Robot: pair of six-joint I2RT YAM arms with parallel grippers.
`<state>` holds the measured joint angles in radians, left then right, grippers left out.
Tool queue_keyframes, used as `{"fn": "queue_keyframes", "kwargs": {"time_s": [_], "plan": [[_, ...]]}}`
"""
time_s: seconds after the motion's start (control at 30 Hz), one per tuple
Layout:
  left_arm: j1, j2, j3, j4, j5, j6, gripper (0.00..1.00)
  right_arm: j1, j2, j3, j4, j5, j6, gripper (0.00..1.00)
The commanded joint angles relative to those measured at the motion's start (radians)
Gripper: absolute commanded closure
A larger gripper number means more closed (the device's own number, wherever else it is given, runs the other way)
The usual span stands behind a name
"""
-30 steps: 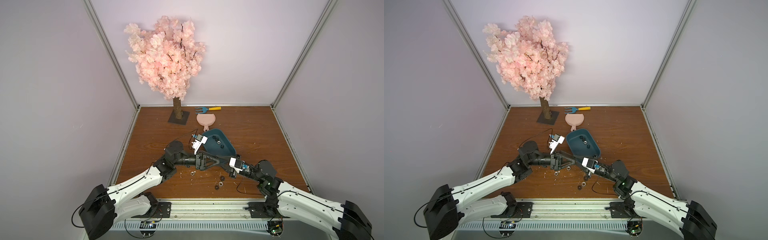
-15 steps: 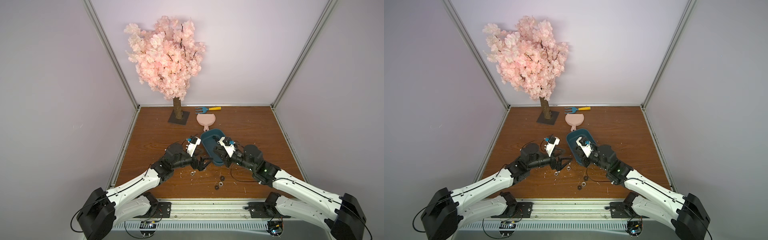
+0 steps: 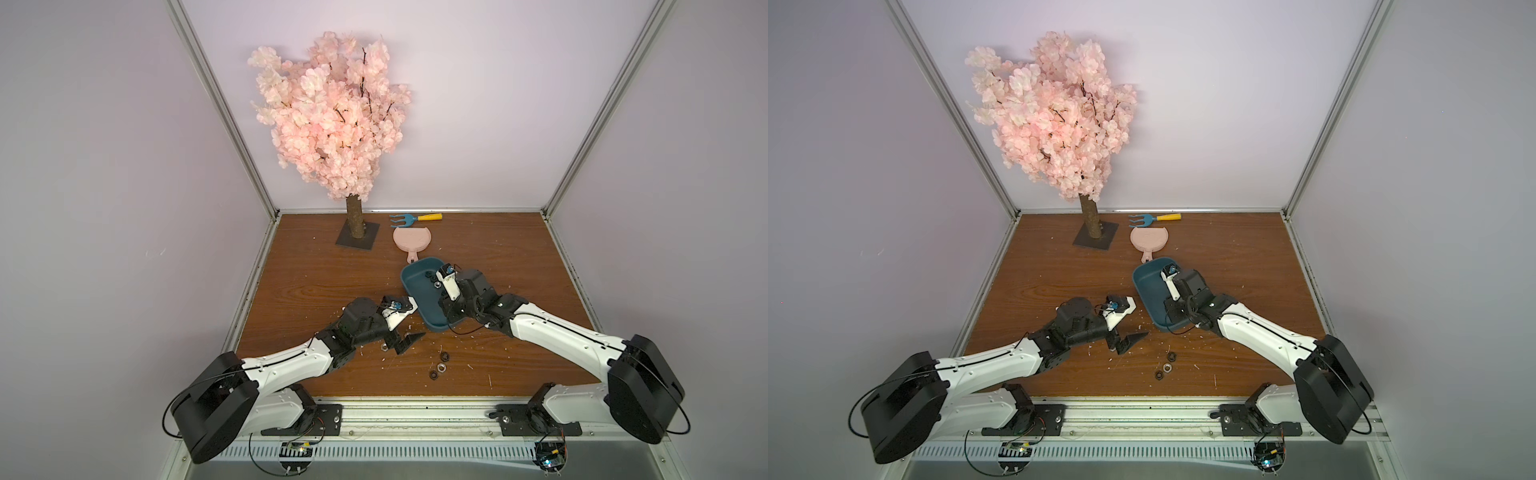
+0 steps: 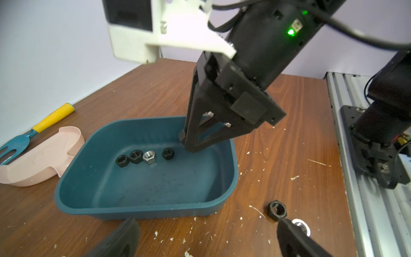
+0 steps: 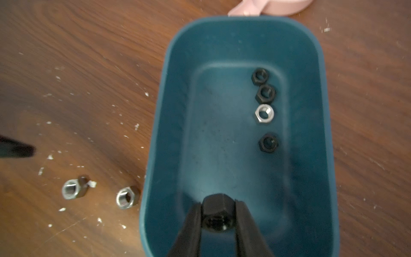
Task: Put the nuts on the desktop into the storage box
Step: Place the nut in the storage box.
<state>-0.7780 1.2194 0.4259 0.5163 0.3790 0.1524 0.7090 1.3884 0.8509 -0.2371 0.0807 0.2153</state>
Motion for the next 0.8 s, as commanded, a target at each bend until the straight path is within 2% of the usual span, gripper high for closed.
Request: {"fn": "queue_keyframes", "kwargs": {"time_s": [0.0, 0.27, 0.57, 0.67, 0.77], "plan": [[-0.010, 0.023, 0.030, 0.010, 0.006, 0.060, 0.00, -0.007, 0.058, 0.073, -0.114, 0.075, 0.054, 0.88], [-0.010, 0.006, 0.004, 0.022, 0.040, 0.021, 0.00, -0.007, 0.256, 0.222, -0.257, 0.179, 0.067, 0.90], [-0.009, -0.016, 0.000, 0.014, 0.075, -0.009, 0.00, -0.006, 0.338, 0.240, -0.231, 0.339, 0.079, 0.86], [-0.010, -0.019, 0.015, -0.029, 0.070, -0.007, 0.00, -0.007, 0.371, 0.245, -0.218, 0.338, 0.084, 0.85], [-0.010, -0.033, 0.014, -0.060, 0.012, -0.024, 0.00, -0.007, 0.393, 0.254, -0.207, 0.330, 0.094, 0.82]]}}
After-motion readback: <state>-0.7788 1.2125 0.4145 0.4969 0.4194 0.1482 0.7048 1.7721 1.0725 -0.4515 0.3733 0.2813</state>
